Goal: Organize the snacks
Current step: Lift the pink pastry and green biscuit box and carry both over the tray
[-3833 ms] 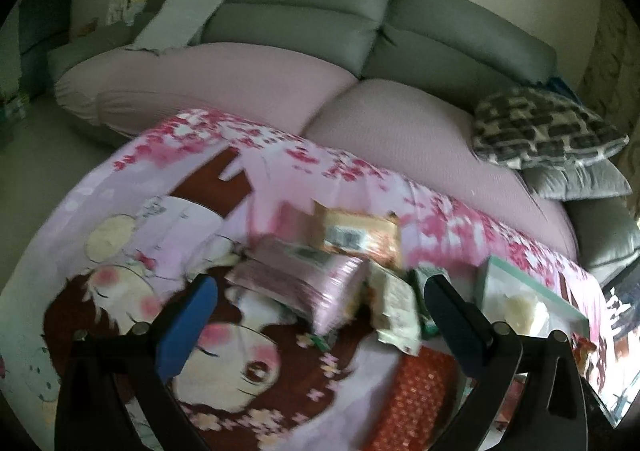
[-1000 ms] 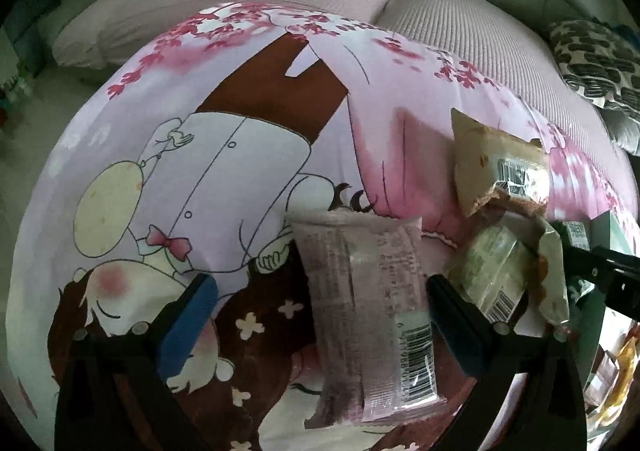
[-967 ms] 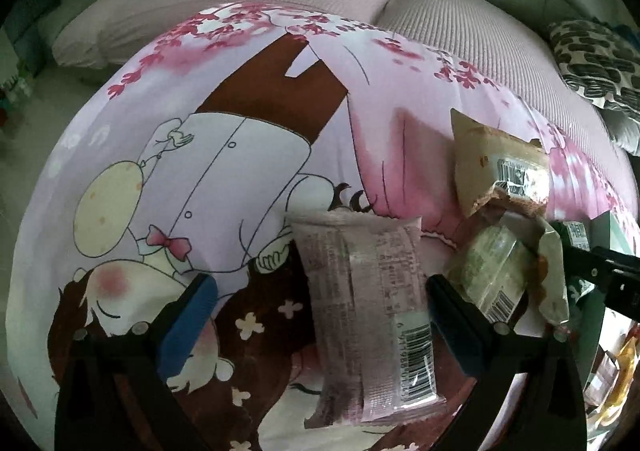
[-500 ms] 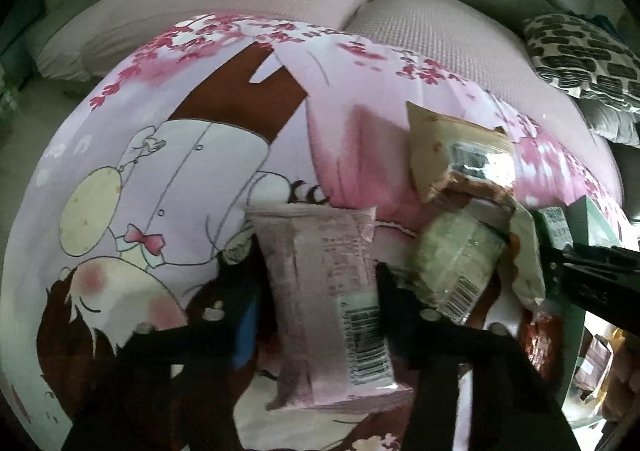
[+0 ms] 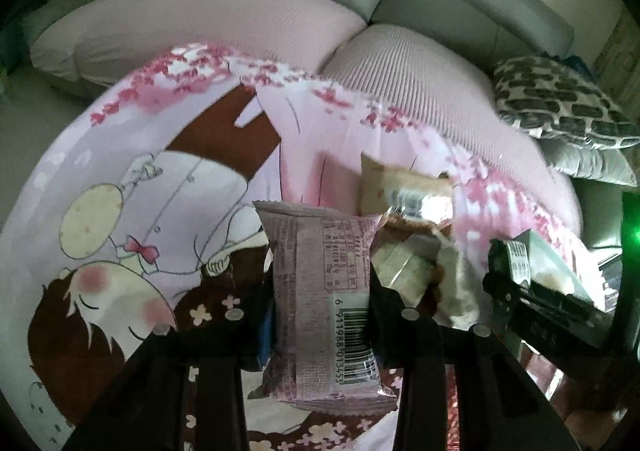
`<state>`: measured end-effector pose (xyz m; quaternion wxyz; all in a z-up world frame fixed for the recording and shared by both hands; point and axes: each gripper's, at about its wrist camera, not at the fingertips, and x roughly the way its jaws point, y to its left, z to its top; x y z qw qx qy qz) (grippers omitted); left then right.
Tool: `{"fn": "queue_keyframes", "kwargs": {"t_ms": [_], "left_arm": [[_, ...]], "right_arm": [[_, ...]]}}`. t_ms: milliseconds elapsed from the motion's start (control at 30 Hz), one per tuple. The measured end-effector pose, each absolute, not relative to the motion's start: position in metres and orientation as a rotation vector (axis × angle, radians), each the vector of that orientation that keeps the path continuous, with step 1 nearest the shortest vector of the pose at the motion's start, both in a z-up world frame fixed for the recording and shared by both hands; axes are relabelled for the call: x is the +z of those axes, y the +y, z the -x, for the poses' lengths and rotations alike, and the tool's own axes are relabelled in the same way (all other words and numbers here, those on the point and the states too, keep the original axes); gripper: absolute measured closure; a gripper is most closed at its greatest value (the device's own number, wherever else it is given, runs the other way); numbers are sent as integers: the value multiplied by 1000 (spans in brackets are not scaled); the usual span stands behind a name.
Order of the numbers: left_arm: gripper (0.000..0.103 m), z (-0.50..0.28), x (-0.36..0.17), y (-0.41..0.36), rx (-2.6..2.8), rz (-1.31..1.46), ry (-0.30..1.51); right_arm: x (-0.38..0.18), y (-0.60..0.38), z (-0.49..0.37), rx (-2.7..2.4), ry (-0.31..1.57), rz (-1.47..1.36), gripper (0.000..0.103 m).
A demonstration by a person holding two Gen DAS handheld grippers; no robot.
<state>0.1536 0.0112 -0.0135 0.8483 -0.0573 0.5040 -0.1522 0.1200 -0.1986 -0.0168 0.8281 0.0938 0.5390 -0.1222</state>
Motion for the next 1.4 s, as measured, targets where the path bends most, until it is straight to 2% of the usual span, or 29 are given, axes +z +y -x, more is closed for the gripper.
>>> {"fn": "queue_keyframes", "kwargs": {"t_ms": [267,533,800,1167,1400], "left_arm": [[64,-143,14,13,-351,154,992],[64,-127,40,-7,-409,177,924],[64,-97,52,-68,-586,147,915],[64,-46,51,-147,-838,76,934],[64,-28,43,-178,-888,-10,941]], "right_arm": [[22,-193,-65,-285,986,-352,61],[35,-199,-18,-345,907,-422,61],[41,-229,18,-425,856,-476,60],[57,-318,84,-674,758,-543,60],[43,-346,95,-718,774,-606,60]]}}
